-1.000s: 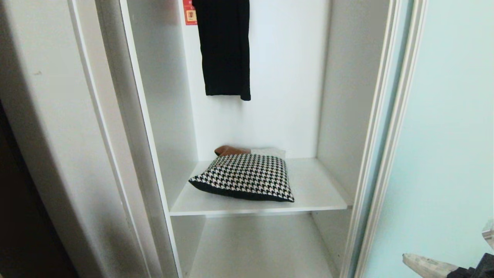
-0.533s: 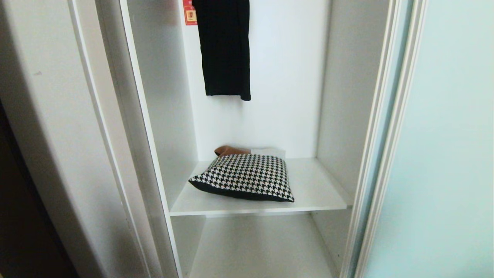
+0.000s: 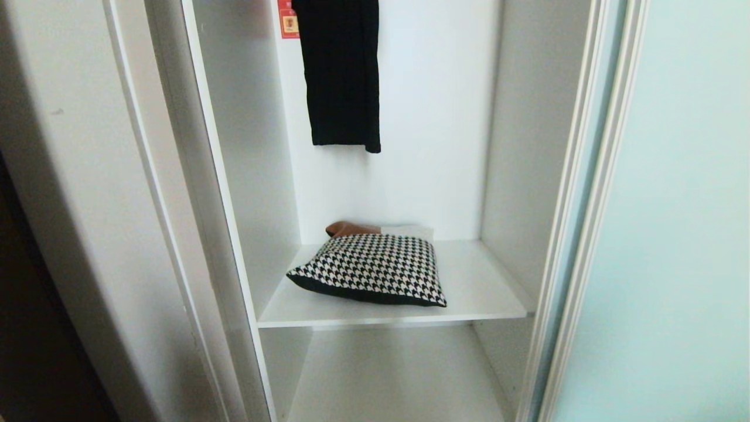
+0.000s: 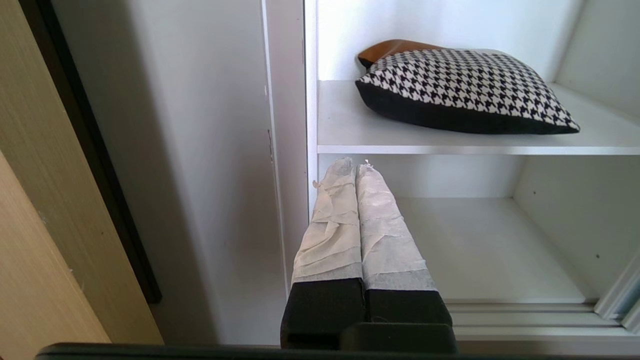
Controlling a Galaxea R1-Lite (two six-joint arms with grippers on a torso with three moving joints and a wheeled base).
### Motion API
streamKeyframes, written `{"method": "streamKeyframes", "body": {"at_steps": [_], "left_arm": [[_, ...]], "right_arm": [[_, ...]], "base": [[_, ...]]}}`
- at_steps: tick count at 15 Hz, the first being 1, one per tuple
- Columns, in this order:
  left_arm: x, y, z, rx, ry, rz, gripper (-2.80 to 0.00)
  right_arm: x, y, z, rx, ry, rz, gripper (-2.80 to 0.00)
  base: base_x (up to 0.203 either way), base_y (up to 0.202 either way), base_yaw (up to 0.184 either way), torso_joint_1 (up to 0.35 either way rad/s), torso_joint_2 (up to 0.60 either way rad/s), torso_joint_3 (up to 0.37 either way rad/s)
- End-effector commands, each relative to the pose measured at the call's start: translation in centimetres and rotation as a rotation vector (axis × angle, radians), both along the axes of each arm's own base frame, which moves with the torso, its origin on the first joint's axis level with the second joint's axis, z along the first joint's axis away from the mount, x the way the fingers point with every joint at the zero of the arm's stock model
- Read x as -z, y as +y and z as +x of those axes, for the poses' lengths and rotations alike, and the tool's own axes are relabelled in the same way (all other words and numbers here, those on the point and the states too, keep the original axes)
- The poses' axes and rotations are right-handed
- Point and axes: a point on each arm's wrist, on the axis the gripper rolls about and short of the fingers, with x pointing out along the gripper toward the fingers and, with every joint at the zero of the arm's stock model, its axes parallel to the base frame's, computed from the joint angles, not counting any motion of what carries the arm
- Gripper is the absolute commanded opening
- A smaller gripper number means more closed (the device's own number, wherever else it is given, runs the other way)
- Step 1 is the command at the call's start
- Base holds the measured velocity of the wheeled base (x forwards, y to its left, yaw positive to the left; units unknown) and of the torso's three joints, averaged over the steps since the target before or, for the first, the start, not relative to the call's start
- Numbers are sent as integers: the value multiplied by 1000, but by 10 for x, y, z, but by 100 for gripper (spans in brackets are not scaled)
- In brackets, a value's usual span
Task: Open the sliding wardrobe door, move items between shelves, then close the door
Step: Close the door
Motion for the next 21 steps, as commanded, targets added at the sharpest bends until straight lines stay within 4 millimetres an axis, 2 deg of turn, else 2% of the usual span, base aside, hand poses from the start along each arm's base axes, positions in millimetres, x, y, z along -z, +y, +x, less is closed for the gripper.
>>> {"method": "streamKeyframes", "body": {"at_steps": [1, 7, 13, 15, 18, 21], "left_arm": [[1, 0, 0, 0, 11, 0, -280], [1, 0, 0, -1, 11, 0, -280], [1, 0, 0, 0, 11, 0, -280], [1, 0, 0, -1, 11, 0, -280], [1, 0, 0, -1, 10, 0, -280], [1, 0, 0, -2, 10, 0, -280]], "right_arm": [[0, 0, 0, 1, 6, 8, -280], [1, -1, -2, 7, 9, 23, -280], [6, -12, -15, 54, 1, 45, -280], [8, -16, -18, 97, -22, 43, -280], [7, -21, -16, 266, -61, 29, -280], [24, -26, -22, 279, -75, -27, -280]], "base": [[0, 0, 0, 0, 0, 0], [0, 0, 0, 0, 0, 0], [0, 0, 0, 0, 0, 0], [0, 0, 0, 0, 0, 0], [0, 0, 0, 0, 0, 0], [0, 0, 0, 0, 0, 0]]}}
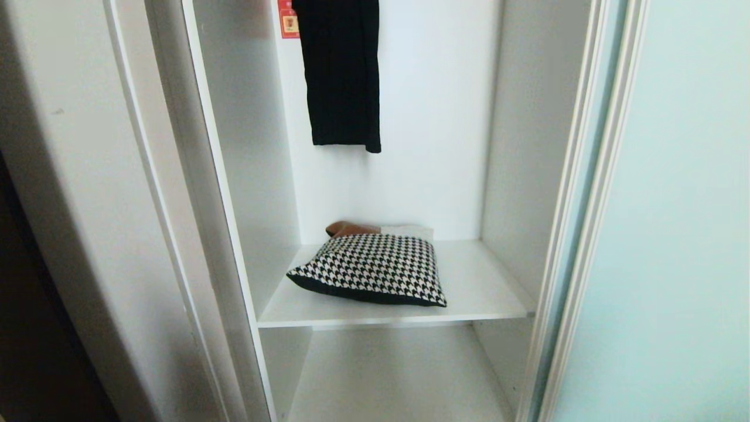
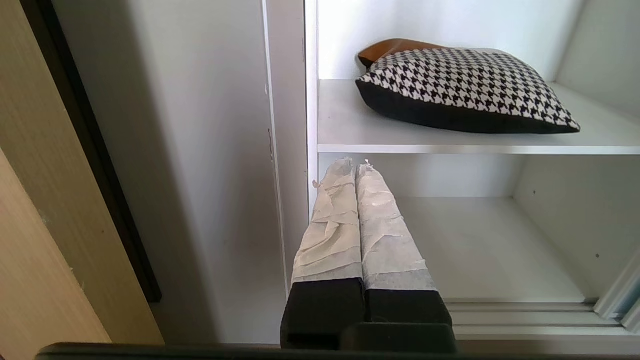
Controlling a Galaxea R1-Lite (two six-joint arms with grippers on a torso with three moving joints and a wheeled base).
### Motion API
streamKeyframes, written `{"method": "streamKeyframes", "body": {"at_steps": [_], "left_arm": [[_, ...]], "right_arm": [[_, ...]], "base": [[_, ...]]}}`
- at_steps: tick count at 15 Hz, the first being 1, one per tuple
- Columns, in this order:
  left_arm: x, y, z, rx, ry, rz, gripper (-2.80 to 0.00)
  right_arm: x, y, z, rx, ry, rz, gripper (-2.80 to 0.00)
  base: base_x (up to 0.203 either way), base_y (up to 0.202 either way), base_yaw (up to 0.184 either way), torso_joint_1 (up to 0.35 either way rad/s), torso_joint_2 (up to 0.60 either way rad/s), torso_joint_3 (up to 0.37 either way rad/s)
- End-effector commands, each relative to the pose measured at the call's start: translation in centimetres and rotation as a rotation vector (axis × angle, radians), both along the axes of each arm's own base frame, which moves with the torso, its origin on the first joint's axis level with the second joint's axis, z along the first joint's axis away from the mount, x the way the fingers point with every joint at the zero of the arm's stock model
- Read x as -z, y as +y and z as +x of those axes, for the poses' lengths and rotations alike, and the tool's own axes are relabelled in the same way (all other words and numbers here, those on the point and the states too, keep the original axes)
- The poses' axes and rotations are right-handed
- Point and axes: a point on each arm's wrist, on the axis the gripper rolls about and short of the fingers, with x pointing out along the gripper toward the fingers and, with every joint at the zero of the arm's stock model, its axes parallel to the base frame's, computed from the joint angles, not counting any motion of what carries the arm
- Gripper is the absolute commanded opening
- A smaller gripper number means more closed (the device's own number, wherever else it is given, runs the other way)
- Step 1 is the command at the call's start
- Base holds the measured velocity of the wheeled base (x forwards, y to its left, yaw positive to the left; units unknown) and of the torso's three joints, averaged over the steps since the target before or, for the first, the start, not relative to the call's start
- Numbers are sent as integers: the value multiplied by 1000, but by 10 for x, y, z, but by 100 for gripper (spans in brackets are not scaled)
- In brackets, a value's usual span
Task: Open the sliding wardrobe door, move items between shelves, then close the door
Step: Close the door
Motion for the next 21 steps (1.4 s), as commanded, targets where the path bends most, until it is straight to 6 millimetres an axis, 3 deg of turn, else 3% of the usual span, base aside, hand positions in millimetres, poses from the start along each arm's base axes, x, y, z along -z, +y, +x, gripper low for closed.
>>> {"method": "streamKeyframes", "body": {"at_steps": [1, 6, 9, 14, 21], "left_arm": [[0, 0, 0, 0, 3, 0, -280], [0, 0, 0, -1, 4, 0, -280], [0, 0, 0, -1, 4, 0, -280], [0, 0, 0, 0, 2, 0, -280], [0, 0, 0, 0, 2, 0, -280]], "right_arm": [[9, -4, -7, -2, -43, -74, -280], [6, -11, -9, 188, -114, -83, -280], [14, -15, -28, 288, -158, -71, -280], [29, -14, -58, 312, -348, -24, -280], [30, -14, -59, 321, -353, 33, -280]], "base": [[0, 0, 0, 0, 0, 0], [0, 0, 0, 0, 0, 0], [0, 0, 0, 0, 0, 0], [0, 0, 0, 0, 0, 0], [0, 0, 0, 0, 0, 0]]}}
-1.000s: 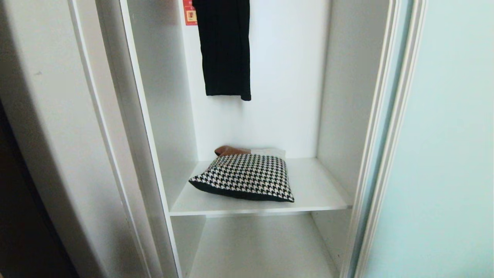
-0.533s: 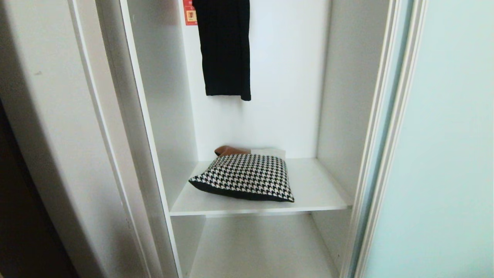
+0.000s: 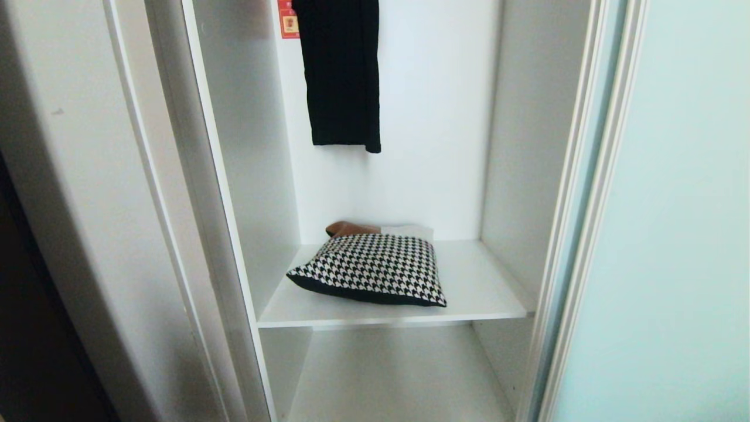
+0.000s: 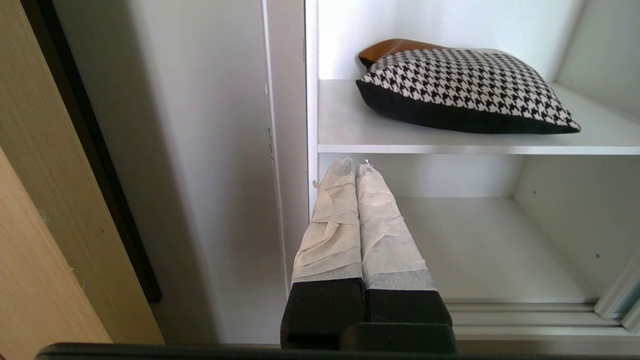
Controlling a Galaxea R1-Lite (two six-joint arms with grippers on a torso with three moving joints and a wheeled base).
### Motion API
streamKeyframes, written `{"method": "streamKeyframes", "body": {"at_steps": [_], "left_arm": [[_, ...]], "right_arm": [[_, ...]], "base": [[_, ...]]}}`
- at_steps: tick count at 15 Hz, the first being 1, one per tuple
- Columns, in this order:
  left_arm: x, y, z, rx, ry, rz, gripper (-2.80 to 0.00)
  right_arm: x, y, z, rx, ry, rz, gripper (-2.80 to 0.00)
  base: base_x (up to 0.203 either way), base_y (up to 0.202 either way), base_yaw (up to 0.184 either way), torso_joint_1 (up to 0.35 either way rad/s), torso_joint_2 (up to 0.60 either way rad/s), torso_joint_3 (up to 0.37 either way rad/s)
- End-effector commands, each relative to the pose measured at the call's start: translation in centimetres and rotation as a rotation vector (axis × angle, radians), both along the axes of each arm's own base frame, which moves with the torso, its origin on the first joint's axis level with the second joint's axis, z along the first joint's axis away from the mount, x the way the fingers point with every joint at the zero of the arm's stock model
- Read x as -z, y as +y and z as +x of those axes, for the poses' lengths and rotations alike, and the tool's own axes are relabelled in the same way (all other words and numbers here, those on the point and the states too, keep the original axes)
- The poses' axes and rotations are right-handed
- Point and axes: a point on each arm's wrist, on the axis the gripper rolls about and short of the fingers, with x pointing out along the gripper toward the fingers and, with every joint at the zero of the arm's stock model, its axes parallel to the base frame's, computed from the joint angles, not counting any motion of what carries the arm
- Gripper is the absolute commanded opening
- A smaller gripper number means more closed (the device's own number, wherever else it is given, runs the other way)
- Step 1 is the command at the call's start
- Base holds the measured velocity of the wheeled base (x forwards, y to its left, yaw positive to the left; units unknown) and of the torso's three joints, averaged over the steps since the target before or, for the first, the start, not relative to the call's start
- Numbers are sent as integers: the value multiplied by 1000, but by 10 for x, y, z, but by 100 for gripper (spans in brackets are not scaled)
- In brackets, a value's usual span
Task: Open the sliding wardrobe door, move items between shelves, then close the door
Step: Close the door
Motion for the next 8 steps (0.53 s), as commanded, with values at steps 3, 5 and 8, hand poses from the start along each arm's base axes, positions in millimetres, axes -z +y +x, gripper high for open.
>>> {"method": "streamKeyframes", "body": {"at_steps": [3, 5, 8], "left_arm": [[0, 0, 0, 0, 2, 0, -280], [0, 0, 0, 1, 2, 0, -280], [0, 0, 0, 1, 2, 0, -280]], "right_arm": [[1, 0, -1, -4, -3, 69, -280], [1, 0, -1, -7, 3, 132, -280], [1, 0, -1, 3, -7, 53, -280]], "base": [[0, 0, 0, 0, 0, 0], [0, 0, 0, 0, 0, 0], [0, 0, 0, 0, 0, 0]]}}
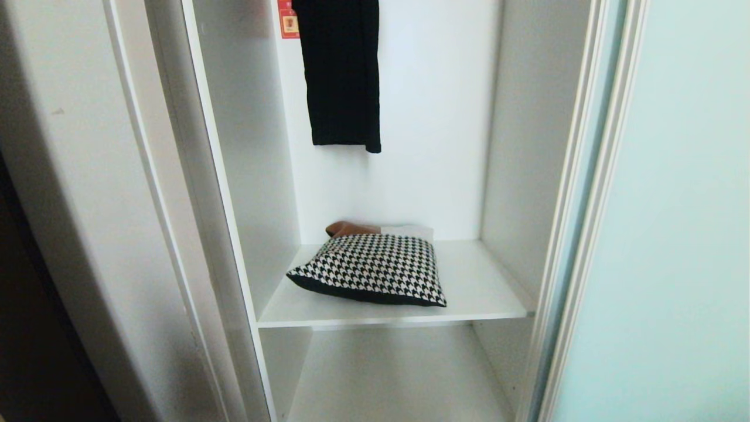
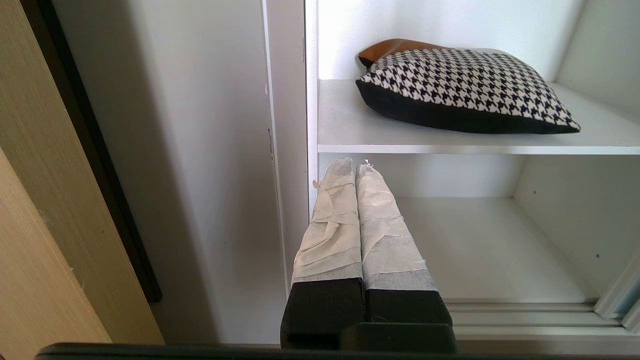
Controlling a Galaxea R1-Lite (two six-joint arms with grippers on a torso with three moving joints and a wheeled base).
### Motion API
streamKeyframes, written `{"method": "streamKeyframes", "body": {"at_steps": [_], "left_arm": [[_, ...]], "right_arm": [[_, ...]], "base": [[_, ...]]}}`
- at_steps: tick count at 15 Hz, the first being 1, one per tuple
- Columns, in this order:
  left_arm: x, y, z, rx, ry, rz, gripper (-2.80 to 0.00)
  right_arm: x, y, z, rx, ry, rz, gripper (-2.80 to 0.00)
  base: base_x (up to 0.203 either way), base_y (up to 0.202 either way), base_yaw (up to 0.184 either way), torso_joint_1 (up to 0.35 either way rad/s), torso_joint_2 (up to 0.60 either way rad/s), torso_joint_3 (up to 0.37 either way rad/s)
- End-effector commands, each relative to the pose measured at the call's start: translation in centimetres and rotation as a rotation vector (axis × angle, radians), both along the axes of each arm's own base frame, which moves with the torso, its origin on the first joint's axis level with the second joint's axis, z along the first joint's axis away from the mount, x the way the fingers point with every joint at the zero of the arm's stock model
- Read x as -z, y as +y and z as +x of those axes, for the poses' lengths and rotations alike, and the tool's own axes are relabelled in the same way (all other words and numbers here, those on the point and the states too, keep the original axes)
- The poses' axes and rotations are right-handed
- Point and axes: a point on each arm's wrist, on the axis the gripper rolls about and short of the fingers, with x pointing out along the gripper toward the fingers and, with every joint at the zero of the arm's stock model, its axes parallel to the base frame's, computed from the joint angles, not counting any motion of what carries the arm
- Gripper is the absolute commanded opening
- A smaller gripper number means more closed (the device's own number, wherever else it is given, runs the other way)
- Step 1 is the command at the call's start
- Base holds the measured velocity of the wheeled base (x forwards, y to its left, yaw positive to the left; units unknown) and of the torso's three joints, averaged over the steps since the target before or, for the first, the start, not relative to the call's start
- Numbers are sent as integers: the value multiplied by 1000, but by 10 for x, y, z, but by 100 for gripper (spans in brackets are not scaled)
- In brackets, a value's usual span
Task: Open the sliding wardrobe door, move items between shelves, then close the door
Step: Close the door
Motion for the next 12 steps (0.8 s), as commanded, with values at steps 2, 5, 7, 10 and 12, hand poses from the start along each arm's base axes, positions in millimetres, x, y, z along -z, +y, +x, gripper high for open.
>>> {"method": "streamKeyframes", "body": {"at_steps": [2, 5, 7, 10, 12], "left_arm": [[0, 0, 0, -1, 2, 0, -280], [0, 0, 0, -1, 2, 0, -280], [0, 0, 0, 0, 1, 0, -280], [0, 0, 0, 0, 2, -1, -280], [0, 0, 0, 0, 2, 0, -280]], "right_arm": [[2, 0, 0, 5, 23, -231, -280], [3, 0, 0, -8, 44, -280, -280], [3, 0, 0, -6, 38, -267, -280], [4, 0, 0, -2, 35, -267, -280], [4, 0, 0, -3, 37, -260, -280]], "base": [[0, 0, 0, 0, 0, 0], [0, 0, 0, 0, 0, 0], [0, 0, 0, 0, 0, 0], [0, 0, 0, 0, 0, 0], [0, 0, 0, 0, 0, 0]]}}
